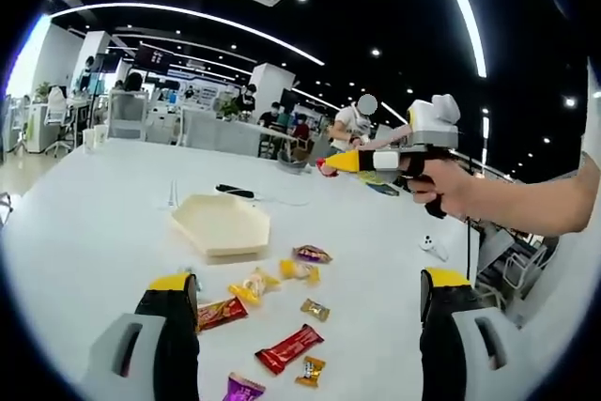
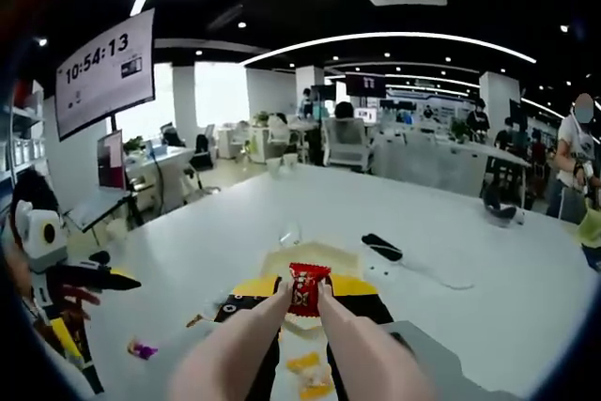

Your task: Place the target food into the container with the food tongs after gripping and lifting it, then release it inside without dropping or visibly crushing the food.

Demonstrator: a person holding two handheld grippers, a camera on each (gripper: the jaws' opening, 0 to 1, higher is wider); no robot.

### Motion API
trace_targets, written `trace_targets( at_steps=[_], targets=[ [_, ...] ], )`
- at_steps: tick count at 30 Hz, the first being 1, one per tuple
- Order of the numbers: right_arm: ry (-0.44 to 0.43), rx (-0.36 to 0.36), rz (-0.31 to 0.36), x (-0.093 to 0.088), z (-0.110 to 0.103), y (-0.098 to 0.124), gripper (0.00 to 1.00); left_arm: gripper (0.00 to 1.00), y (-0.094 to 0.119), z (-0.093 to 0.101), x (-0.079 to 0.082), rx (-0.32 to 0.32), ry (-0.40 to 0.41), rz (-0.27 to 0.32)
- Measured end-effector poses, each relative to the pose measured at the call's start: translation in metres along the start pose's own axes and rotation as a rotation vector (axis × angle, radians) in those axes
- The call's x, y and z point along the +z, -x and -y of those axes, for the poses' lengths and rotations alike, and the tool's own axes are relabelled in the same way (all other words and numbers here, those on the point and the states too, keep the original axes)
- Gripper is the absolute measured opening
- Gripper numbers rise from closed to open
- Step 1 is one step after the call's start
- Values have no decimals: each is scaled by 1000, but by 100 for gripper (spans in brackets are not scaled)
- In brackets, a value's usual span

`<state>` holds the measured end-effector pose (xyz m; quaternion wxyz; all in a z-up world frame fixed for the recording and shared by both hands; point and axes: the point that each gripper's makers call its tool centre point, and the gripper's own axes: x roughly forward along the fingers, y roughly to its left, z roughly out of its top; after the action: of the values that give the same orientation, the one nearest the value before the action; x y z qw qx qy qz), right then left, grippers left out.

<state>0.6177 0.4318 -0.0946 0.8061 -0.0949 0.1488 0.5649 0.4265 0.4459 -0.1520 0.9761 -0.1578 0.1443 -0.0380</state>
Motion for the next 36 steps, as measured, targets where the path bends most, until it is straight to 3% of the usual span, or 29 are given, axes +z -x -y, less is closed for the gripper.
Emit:
trace_targets(
  at_steps=[5, 12, 22, 36],
  targets=[
    [17, 9, 20, 15, -1, -7, 17, 99, 7, -1, 2, 10, 0, 11],
    [26, 8, 25, 21, 3, -8, 17, 99, 14, -6, 7, 31, 1, 29],
    [35, 9, 38, 35, 3, -16, 16, 99, 19, -5, -4, 39, 20, 19],
    [38, -4, 17, 31, 5, -31, 17, 99, 19, -11, -2, 43, 16, 15]
  ],
)
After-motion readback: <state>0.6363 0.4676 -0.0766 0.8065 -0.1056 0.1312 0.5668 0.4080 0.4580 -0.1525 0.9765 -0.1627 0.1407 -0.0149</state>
